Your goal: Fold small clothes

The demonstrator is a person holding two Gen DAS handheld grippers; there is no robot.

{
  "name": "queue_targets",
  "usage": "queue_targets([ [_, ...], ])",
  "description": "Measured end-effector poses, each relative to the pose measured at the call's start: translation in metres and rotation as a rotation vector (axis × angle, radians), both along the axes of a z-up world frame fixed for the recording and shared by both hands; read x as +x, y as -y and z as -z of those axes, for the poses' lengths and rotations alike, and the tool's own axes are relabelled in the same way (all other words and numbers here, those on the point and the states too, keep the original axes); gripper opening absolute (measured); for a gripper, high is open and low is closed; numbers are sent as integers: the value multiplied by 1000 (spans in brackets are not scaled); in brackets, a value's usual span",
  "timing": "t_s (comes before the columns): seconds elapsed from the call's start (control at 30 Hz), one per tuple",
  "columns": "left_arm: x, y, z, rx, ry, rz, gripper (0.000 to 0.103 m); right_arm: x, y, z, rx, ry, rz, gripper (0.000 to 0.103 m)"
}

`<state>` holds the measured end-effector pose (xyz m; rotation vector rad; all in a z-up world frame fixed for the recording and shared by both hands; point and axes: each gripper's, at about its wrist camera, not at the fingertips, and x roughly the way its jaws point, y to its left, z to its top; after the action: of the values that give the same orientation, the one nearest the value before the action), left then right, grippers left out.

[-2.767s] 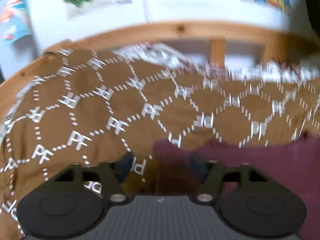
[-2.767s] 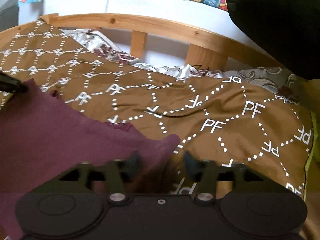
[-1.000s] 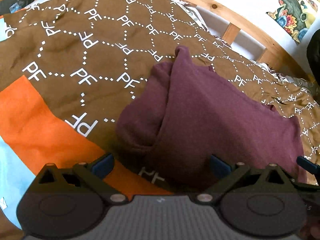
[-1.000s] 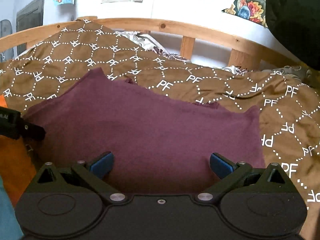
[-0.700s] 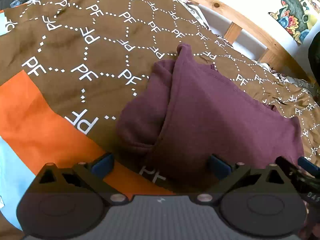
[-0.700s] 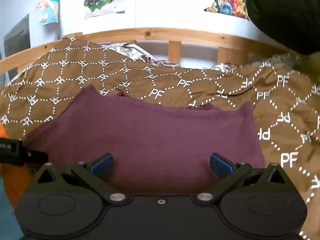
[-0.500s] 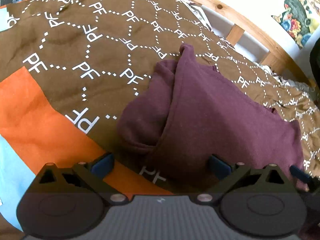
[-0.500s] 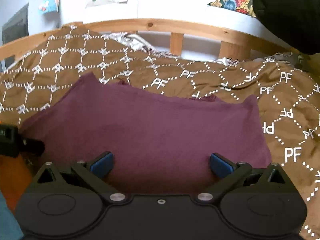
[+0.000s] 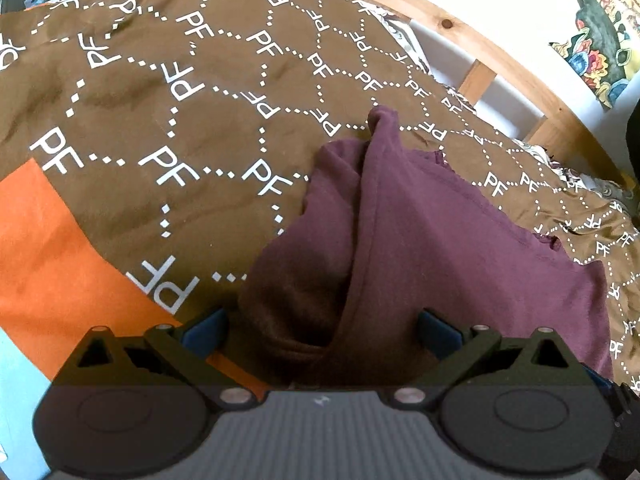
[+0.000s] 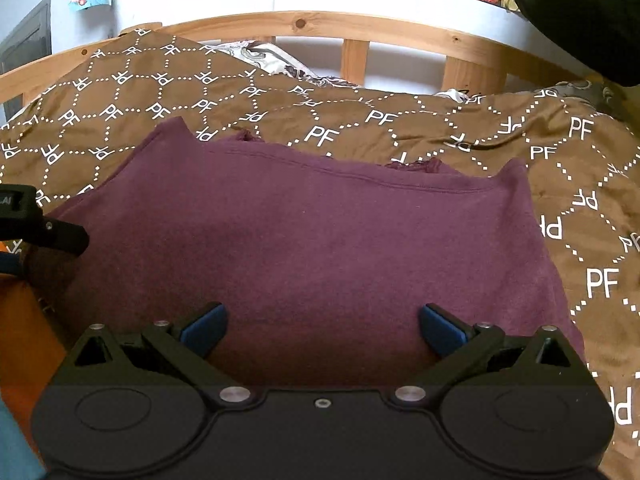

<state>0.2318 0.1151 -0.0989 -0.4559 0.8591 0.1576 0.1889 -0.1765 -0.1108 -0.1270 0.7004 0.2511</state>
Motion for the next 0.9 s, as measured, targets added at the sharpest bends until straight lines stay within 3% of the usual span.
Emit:
queue_targets([
  [0.23, 5, 2, -3, 34, -31, 9, 98, 1, -2, -1, -12, -10, 1, 102],
  [0.6, 12, 9, -1, 84, -59, 41, 102, 6, -1, -1, -9, -34, 9, 102],
  [0.9, 13, 9, -2, 81, -65, 23, 102, 8, -1, -2, -15, -47, 9, 102],
])
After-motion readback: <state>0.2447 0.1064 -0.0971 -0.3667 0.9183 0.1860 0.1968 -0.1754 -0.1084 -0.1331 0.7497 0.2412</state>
